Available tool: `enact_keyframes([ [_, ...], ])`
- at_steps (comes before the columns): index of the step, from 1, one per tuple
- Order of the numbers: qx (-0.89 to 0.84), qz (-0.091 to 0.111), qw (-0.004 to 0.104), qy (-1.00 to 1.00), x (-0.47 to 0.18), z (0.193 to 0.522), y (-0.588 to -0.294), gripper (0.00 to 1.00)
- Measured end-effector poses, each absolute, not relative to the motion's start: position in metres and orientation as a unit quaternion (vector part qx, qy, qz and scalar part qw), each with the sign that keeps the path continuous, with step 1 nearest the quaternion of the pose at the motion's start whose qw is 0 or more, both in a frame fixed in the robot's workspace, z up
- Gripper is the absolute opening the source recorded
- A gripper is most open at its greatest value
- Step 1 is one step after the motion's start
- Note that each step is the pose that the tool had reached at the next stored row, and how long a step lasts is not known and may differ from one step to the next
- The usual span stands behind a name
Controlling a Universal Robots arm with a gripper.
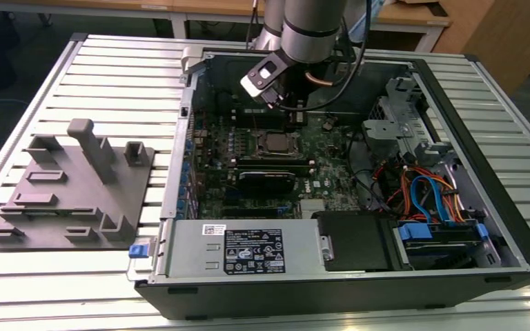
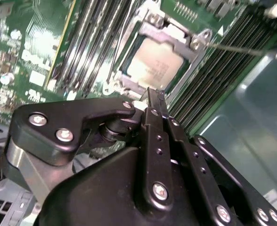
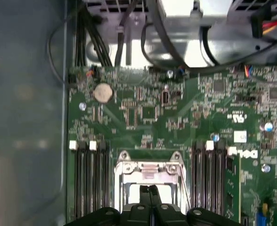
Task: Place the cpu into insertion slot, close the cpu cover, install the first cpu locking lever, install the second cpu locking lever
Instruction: 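Close the cpu cover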
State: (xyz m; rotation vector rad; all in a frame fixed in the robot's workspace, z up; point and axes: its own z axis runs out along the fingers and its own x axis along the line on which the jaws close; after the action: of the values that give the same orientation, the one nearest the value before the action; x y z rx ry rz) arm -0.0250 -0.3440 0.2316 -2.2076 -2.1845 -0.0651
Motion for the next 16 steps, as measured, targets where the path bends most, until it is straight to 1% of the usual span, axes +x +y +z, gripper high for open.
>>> enact_keyframes([
  [16, -0.709, -0.021, 0.018, -0.705, -0.0306, 0.2280, -0.3440, 0.11],
])
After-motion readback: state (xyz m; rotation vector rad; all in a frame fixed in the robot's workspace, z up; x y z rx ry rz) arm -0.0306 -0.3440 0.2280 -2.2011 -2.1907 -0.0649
